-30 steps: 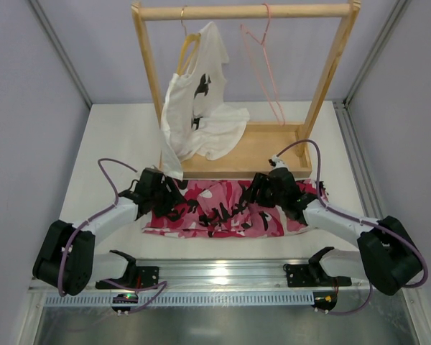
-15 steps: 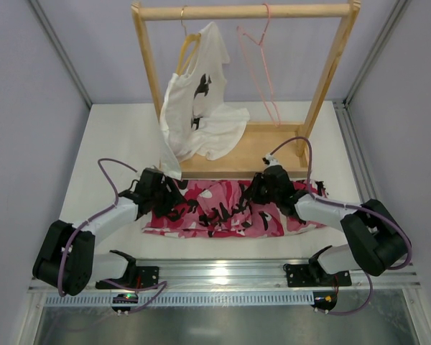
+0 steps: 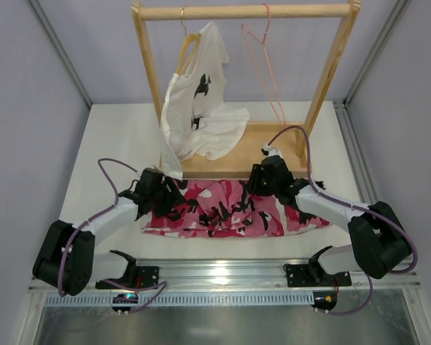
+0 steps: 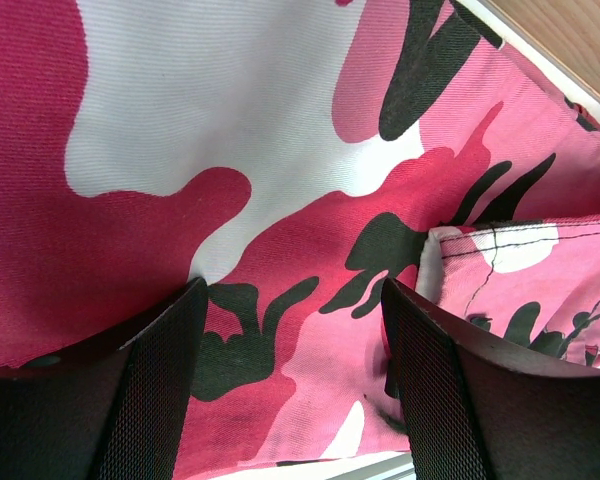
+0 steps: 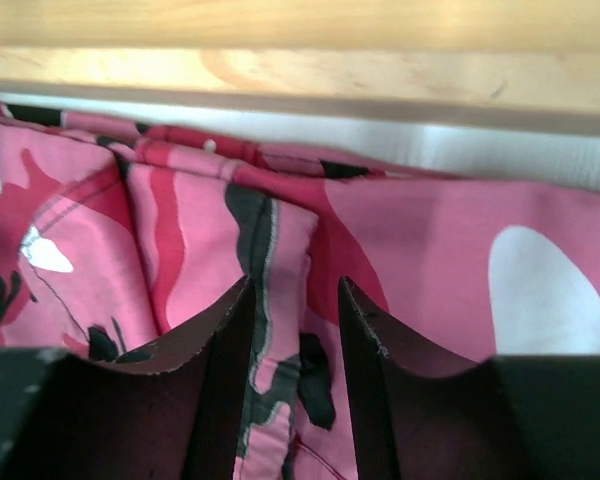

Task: Place the trousers on the hanger
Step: Fold the trousers

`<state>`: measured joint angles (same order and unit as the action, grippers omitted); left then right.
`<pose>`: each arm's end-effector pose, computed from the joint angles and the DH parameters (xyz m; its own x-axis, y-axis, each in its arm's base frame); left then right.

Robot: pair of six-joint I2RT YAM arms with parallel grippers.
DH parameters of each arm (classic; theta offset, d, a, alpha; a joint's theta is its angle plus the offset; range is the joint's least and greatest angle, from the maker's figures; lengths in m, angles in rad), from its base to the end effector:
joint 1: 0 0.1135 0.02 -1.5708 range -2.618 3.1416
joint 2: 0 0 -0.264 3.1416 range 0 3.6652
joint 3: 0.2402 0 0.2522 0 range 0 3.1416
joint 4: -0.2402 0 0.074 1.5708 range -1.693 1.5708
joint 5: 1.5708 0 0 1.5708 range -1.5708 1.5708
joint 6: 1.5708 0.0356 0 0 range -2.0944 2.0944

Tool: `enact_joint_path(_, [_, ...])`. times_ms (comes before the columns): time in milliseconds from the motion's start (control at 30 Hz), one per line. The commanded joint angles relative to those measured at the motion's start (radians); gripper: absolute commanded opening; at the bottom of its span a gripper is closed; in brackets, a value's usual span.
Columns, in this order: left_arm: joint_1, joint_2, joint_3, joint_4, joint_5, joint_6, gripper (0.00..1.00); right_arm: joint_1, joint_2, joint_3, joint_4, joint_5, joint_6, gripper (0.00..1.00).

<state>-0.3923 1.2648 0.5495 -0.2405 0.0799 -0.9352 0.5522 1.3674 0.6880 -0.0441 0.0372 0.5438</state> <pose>0.2095 -0.0898 0.1604 -0.7890 -0.5417 -0.2901 -0.3558 0.7876 -0.5030 0.2366 0.1442 0.1923 -0.7412 0.1506 -0.6541 -0.1366 0.9202 0.3667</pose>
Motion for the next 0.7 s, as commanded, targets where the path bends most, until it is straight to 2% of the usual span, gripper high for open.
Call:
enact_joint_path(0, [0.000,0.011,-0.008,-0.034,-0.042,0.019,0.72,-0.003,-0.037,0.044,-0.131,0.032,-0.021,0.43])
enact_joint_path(233, [0.000,0.001,0.020,-0.042,-0.034,0.022,0.72,0.044,-0.206,0.018,-0.194,-0.080,0.019,0.38])
enact_joint_path(333, [-0.002,0.001,0.020,-0.040,-0.034,0.026,0.72,0.072,-0.249,-0.024,-0.143,-0.169,0.068,0.36])
enact_joint_path(400, [0.000,-0.001,0.017,-0.039,-0.031,0.024,0.72,0.092,-0.269,-0.083,-0.036,-0.224,0.099,0.36])
enact_joint_path(467, [-0.002,0.001,0.012,-0.037,-0.032,0.022,0.72,0.100,-0.265,-0.134,0.091,-0.282,0.152,0.36])
enact_joint_path(667, [-0.002,-0.001,-0.009,-0.020,-0.042,0.019,0.72,0.101,-0.147,-0.208,0.142,-0.211,0.150,0.36])
